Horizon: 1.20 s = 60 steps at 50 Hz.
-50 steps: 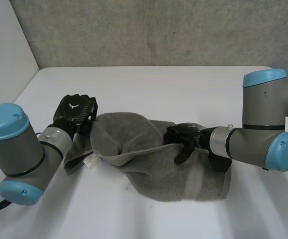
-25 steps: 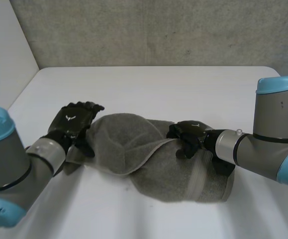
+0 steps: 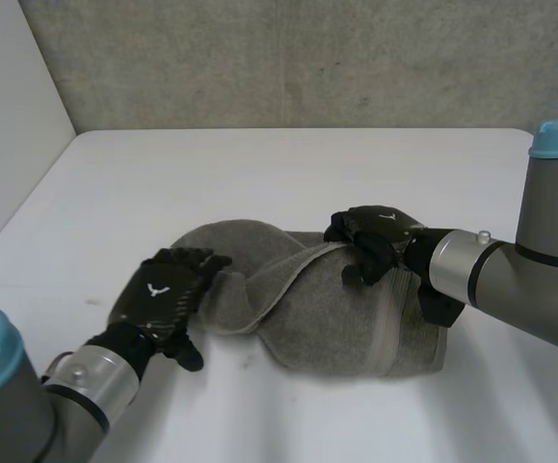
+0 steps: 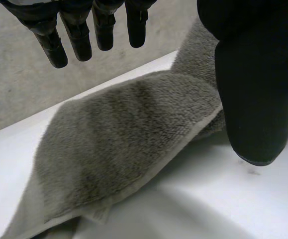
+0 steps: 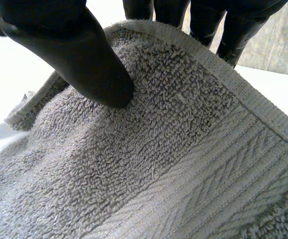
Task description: Fold the towel.
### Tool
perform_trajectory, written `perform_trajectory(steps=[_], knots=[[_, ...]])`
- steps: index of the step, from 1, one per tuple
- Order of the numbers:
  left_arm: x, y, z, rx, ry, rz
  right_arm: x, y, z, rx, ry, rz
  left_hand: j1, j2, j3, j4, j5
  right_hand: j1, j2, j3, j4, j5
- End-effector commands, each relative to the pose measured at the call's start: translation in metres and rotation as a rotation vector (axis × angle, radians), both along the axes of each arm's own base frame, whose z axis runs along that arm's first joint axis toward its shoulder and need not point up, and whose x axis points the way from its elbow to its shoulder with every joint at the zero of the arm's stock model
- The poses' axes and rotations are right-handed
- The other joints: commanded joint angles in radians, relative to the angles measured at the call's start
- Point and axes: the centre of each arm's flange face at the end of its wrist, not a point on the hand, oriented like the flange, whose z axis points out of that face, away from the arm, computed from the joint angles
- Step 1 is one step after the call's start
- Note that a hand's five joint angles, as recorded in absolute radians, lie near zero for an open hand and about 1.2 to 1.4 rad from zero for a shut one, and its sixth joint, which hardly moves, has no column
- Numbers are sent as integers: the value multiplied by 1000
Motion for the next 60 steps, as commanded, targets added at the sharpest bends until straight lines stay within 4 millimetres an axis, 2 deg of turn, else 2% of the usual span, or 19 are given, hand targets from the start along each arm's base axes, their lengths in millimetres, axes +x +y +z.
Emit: perform_trajectory(steps=[1,13,22,26,33,35,38,40,45,52,60], knots=[[-17,-9,-17,-69,36,-36,-1,2,3,-5,-1,0,23,31,31,31,-1,80,94,636,611,69],[-48,-13,-32,-114,62,-113,-1,3,5,-7,-1,1,40,49,48,49,16,80,94,636,611,69],[-53,-30,-49,-106,29,-36,-1,4,10,-16,-6,2,46,55,54,54,22,80,94,636,611,69],[-50,-44,-54,-119,11,71,-1,4,12,-23,-9,0,46,55,54,54,22,80,94,636,611,69],[-41,-68,-41,-200,45,236,-5,1,16,-33,-12,-12,75,84,84,84,52,80,94,636,611,69],[-30,-82,-33,-234,57,319,-5,2,17,-36,-13,-12,75,84,84,84,52,80,94,636,611,69],[-23,-88,-28,-248,62,352,-5,1,20,-43,-16,-14,75,84,84,84,52,80,94,636,611,69],[-14,-96,-18,-267,70,389,-6,1,21,-48,-18,-17,75,84,84,84,52,80,94,636,611,69],[3,-108,-12,-274,74,440,-10,-1,27,-61,-24,-30,107,116,116,116,84,80,94,636,611,69],[11,-108,-19,-236,46,436,-10,0,28,-64,-27,-29,249,257,257,257,225,80,94,636,611,69],[5,-84,-21,-118,0,286,-11,-1,30,-71,-28,-31,249,257,257,257,225,80,94,636,611,69]])
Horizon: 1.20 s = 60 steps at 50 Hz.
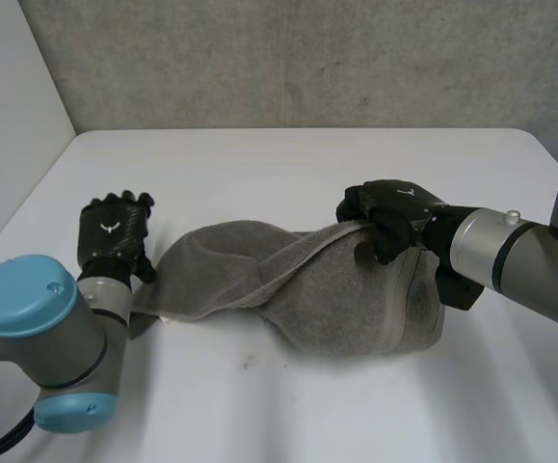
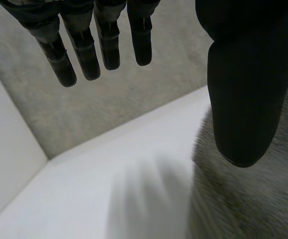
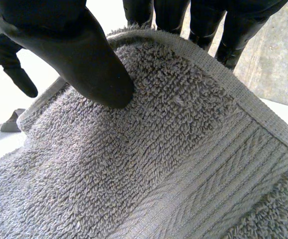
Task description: Fold the towel.
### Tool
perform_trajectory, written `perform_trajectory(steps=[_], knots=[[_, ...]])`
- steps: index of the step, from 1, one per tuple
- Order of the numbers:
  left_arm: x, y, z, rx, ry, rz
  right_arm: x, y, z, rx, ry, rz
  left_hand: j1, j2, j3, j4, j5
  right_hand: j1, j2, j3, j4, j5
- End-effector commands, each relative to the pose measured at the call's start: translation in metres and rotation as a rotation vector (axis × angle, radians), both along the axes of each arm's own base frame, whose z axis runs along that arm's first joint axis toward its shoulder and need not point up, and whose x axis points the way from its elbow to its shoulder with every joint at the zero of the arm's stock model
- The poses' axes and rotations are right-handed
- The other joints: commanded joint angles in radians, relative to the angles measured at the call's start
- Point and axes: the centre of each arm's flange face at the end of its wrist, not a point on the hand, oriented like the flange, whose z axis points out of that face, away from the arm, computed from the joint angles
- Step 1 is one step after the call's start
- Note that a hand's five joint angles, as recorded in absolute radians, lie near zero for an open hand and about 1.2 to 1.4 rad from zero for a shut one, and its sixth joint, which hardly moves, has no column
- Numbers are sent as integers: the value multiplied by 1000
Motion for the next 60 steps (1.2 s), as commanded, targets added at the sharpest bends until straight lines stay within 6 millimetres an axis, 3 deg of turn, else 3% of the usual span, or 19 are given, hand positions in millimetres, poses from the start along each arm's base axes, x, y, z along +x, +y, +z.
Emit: perform_trajectory(steps=[1,7,13,18,31,47,60], knots=[[-4,27,-2,130,-39,-138,-1,-1,1,-5,0,-4,60,57,58,58,57,80,94,636,611,69],[4,51,-4,244,-79,-180,-4,-6,2,-12,-1,-14,60,57,58,58,57,80,94,636,611,69],[15,53,-9,299,-94,-148,-11,-14,0,-5,-2,-38,63,60,61,61,60,80,94,636,611,69],[27,45,-15,314,-134,-106,-10,-15,-3,3,-3,-24,66,63,64,64,63,80,94,636,611,69],[35,10,-30,266,-205,-66,-9,-14,-6,11,0,-17,66,63,64,64,63,80,94,636,611,69],[31,-7,-31,241,-194,-64,-9,-16,-15,35,9,-13,180,178,178,179,177,80,94,636,611,69],[25,-8,-31,235,-181,-106,-8,-17,-20,48,13,-10,336,333,334,334,333,80,94,636,611,69]])
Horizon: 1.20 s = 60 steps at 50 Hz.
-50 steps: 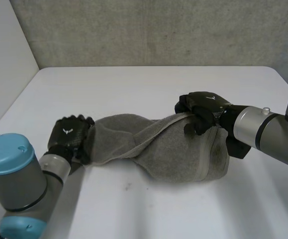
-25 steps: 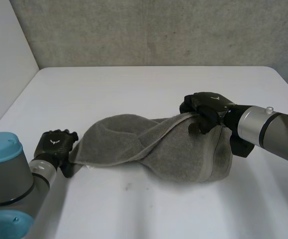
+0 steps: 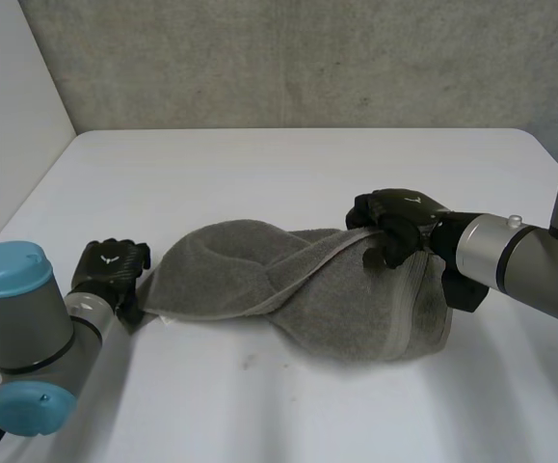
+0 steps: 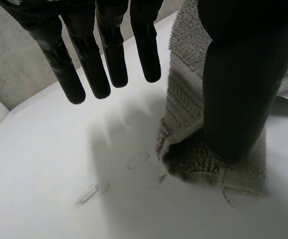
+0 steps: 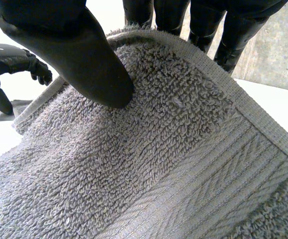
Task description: Fold the towel.
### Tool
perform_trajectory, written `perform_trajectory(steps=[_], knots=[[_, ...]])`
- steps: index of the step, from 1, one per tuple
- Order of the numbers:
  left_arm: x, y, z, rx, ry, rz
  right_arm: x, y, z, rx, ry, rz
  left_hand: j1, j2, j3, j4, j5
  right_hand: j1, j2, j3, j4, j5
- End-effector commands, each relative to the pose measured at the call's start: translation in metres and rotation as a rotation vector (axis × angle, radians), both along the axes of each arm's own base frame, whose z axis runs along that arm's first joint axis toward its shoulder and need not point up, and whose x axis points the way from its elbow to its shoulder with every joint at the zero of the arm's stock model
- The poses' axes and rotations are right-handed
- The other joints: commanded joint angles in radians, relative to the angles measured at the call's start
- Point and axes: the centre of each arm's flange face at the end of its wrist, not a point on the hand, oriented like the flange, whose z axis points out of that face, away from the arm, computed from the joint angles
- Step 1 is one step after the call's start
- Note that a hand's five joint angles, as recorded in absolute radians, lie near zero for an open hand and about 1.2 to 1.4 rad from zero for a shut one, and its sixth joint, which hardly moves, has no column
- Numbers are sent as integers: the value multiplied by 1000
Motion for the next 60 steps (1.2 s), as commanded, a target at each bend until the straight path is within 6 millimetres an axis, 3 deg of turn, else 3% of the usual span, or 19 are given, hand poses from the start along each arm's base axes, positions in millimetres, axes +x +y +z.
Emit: perform_trajectory(steps=[1,16,23,27,29,30,32,33,34,35,37,38,40,42,45,47,53,56,60], knots=[[-5,2,1,3,16,-46,0,-1,-2,6,2,2,141,140,143,143,145,80,94,636,611,69],[-10,-7,-7,12,21,-70,0,-3,1,-7,-1,-6,308,308,310,310,313,80,94,636,611,69],[-11,-15,-5,-6,24,-62,-2,-3,13,-42,-9,-11,815,815,817,817,820,80,94,636,611,69],[-10,-15,8,-33,30,-56,-2,-1,29,-93,-21,-12,816,815,818,818,820,80,94,636,611,69],[-10,-13,45,-129,55,-58,-2,1,39,-122,-28,-13,816,815,818,818,820,80,94,636,611,69],[-10,-13,46,-130,56,-58,-4,4,52,-156,-32,-14,816,815,818,818,820,80,94,636,611,69],[-10,-5,86,-237,84,-65,-6,8,68,-190,-32,-13,816,815,818,818,820,80,94,636,611,69],[-10,-5,87,-238,84,-65,-8,13,84,-225,-23,-10,816,815,818,818,820,80,94,636,611,69],[-10,1,105,-286,96,-71,-13,18,99,-257,-2,-9,816,815,818,818,820,80,94,636,611,69],[-10,1,105,-287,97,-72,-13,18,99,-257,-1,-9,816,815,818,818,820,80,94,636,611,69],[-7,16,155,-416,127,-76,-21,23,114,-291,32,-14,816,815,818,818,820,80,94,636,611,69],[-7,16,155,-417,127,-76,-27,30,127,-330,70,-11,816,815,818,818,820,80,94,636,611,69],[-3,39,195,-496,146,-90,-31,39,140,-377,116,-4,816,815,818,818,820,80,94,636,611,69],[-2,50,208,-503,148,-99,-37,54,158,-463,217,18,816,815,818,818,820,80,94,636,611,69],[1,67,226,-496,151,-110,-41,59,167,-507,265,13,816,815,818,818,820,80,94,636,611,69],[2,72,230,-480,147,-113,-48,61,180,-574,343,-45,816,815,818,818,820,80,94,636,611,69],[2,74,234,-409,131,-109,-57,53,183,-622,455,-158,816,815,818,818,820,80,94,636,611,69],[-2,61,220,-345,111,-106,-50,50,173,-643,527,-158,816,815,818,818,820,80,94,636,611,69],[-8,42,195,-254,85,-106,-20,48,131,-644,638,-57,816,815,818,818,820,80,94,636,611,69]])
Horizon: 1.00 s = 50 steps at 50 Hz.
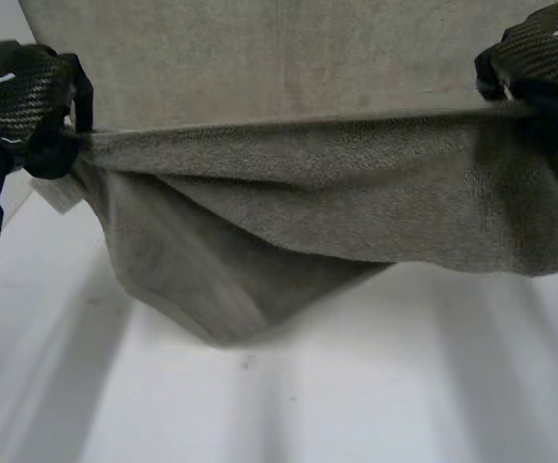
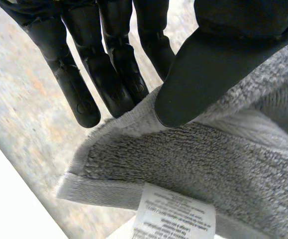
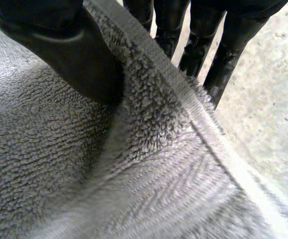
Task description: Fold the towel.
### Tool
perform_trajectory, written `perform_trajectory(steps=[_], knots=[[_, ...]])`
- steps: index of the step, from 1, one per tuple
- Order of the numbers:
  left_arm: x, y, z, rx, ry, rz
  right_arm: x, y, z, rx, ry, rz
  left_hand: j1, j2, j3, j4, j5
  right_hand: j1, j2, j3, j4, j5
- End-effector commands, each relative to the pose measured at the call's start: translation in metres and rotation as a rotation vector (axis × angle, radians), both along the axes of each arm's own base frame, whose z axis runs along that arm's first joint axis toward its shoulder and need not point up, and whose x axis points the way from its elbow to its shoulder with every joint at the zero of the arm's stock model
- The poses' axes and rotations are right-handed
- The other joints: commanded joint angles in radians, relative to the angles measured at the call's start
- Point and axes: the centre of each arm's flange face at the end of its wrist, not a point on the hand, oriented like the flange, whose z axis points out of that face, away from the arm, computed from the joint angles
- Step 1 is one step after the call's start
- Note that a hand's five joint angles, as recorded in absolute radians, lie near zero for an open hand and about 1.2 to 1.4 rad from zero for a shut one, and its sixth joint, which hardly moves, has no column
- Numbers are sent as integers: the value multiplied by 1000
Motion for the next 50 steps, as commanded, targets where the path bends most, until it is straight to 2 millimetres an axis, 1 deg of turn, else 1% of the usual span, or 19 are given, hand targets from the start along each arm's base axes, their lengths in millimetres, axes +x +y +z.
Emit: perform_trajectory(steps=[1,5,9,14,16,18,21,25,27,29,30,32,33,34,35,37,38,43,50], knots=[[-12,-39,-47,177,-59,8,32,-5,-45,13,155,31,211,179,180,178,200,76,94,636,611,69],[-22,-72,-79,256,-89,28,62,-12,-99,52,288,60,211,179,180,178,200,76,94,636,611,69],[-33,-98,-83,243,-85,33,74,-33,-120,42,311,50,211,179,180,178,200,76,94,636,611,69],[-49,-134,-57,118,-30,32,102,-75,-100,-186,164,21,211,179,180,178,200,76,94,636,611,69],[-52,-143,-40,57,3,37,115,-93,-64,-416,17,7,211,179,180,178,200,76,94,636,611,69],[-57,-152,1,-82,115,51,120,-98,-48,-522,-49,12,211,179,180,178,200,76,94,636,611,69],[-54,-156,31,-197,237,84,124,-100,-26,-682,-139,34,211,179,180,178,200,76,94,636,611,69],[-47,-153,44,-247,321,123,127,-96,-25,-722,-152,79,211,179,180,178,200,76,94,636,611,69],[-45,-151,40,-232,336,136,128,-93,-47,-636,-105,114,211,179,180,178,200,76,94,636,611,69],[-42,-144,5,-119,300,149,127,-92,-64,-562,-69,126,211,179,180,178,200,76,94,636,611,69],[-42,-144,5,-118,299,149,127,-92,-64,-561,-69,126,211,179,180,178,200,76,94,636,611,69],[-41,-138,-15,-58,273,150,124,-87,-108,-376,16,152,211,179,180,178,200,76,94,636,611,69],[-38,-131,-38,10,242,157,124,-87,-108,-375,17,152,211,179,180,178,200,76,94,636,611,69],[-36,-124,-62,77,210,159,123,-83,-135,-268,61,167,211,179,180,178,200,76,94,636,611,69],[-36,-124,-62,78,210,159,121,-80,-160,-171,98,181,211,179,180,178,200,76,94,636,611,69],[-33,-108,-107,206,149,152,119,-75,-183,-86,127,198,211,179,180,178,200,76,94,636,611,69],[-33,-108,-107,207,148,152,117,-71,-205,-8,155,212,211,179,180,178,200,76,94,636,611,69],[-28,-80,-164,375,76,122,112,-62,-238,93,189,232,211,179,180,178,200,76,94,636,611,69],[-22,-66,-182,428,50,126,106,-64,-241,138,156,215,211,179,180,178,200,76,94,636,611,69]])
